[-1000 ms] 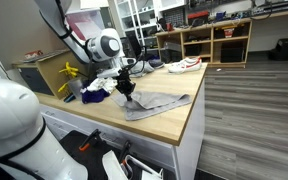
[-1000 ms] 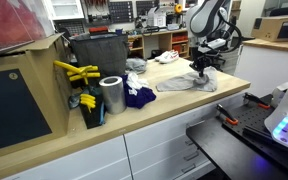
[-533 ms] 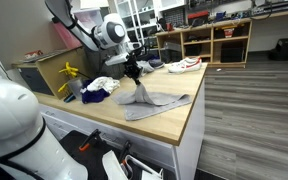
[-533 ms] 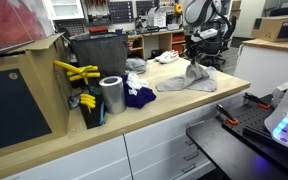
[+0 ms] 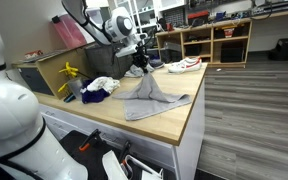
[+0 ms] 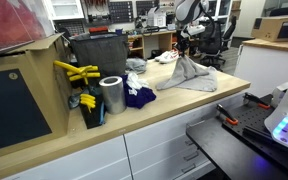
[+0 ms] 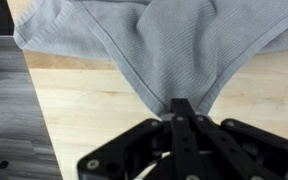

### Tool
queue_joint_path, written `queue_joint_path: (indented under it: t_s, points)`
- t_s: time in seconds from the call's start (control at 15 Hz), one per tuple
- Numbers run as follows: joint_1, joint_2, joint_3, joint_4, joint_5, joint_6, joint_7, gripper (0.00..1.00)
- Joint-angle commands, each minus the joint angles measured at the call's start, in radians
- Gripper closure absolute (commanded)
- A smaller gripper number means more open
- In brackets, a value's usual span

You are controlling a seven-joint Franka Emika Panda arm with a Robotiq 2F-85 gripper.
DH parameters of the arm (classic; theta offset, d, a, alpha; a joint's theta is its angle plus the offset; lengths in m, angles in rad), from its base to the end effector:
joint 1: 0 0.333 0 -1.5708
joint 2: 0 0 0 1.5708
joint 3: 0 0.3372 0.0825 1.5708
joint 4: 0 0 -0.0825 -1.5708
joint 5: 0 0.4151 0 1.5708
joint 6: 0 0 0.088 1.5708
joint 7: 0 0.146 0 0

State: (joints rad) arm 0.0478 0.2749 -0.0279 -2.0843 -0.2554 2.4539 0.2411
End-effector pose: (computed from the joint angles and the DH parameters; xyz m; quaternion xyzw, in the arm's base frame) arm 0.6241 0.0063 0.2626 0.9948 -0.0147 0.0579 0.0823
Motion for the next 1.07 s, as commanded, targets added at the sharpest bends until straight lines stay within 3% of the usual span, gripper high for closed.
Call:
queue_joint_path:
  t_s: [0.0,0.6,0.67,0.73,1.0]
  points:
    - [0.023,0.115,-0.024,0.169,-0.015,-0.021,0.033,1.0]
    - [0.089,0.312,-0.083,0.505,-0.02,-0.024,0.099,1.0]
    - [0.098,0.325,-0.091,0.533,-0.021,-0.03,0.111,0.74]
    - [0.105,0.338,-0.098,0.554,-0.021,-0.027,0.116,0.73]
    - [0.132,0.351,-0.131,0.579,-0.04,-0.008,0.14,0.44]
